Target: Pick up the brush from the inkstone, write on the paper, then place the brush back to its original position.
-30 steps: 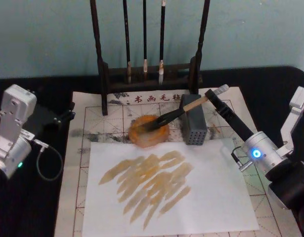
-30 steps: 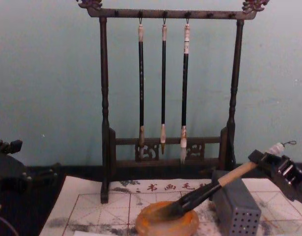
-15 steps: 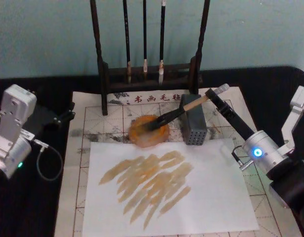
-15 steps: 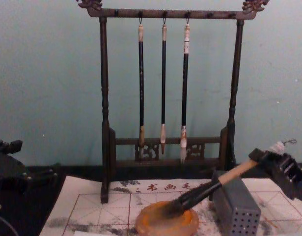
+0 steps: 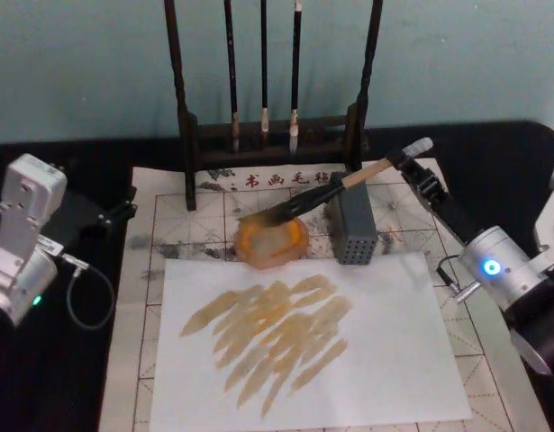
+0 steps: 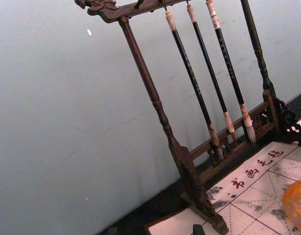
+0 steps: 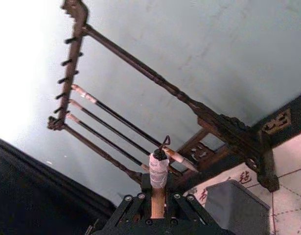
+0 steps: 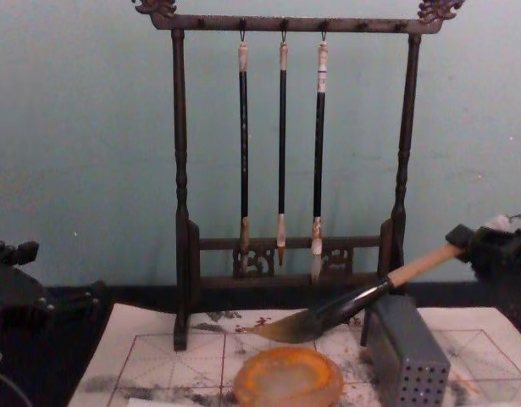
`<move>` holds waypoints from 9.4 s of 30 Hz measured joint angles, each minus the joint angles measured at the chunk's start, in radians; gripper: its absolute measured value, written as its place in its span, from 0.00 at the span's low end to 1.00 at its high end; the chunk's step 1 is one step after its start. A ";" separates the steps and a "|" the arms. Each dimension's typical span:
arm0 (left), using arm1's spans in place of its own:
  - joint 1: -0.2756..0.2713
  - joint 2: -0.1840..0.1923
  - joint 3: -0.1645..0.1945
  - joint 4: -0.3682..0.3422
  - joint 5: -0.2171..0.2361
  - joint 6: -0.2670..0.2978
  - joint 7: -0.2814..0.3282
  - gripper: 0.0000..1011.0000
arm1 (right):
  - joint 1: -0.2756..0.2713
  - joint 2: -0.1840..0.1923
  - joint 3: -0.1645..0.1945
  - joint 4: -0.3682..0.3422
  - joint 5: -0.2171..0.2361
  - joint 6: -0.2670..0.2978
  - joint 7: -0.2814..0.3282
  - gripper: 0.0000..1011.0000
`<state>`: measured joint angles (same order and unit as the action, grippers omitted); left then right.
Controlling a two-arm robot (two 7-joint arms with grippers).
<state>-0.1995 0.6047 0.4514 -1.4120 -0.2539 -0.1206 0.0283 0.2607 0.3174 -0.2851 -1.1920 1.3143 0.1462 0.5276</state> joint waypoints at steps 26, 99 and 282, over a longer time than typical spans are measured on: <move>0.000 0.000 0.000 0.000 0.000 0.000 0.000 0.99 | -0.123 0.254 -0.011 -0.273 -0.005 -0.015 0.054 0.17; 0.000 0.000 0.000 0.000 0.000 0.000 0.000 0.99 | -0.173 0.508 -0.047 -0.415 -0.343 -0.101 0.139 0.17; 0.000 0.000 0.000 0.000 0.000 0.000 0.000 0.99 | 0.138 0.017 -0.115 0.160 -0.028 0.004 -0.043 0.17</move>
<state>-0.1995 0.6047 0.4514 -1.4120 -0.2539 -0.1205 0.0283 0.3984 0.3347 -0.3998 -1.0318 1.2859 0.1504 0.4843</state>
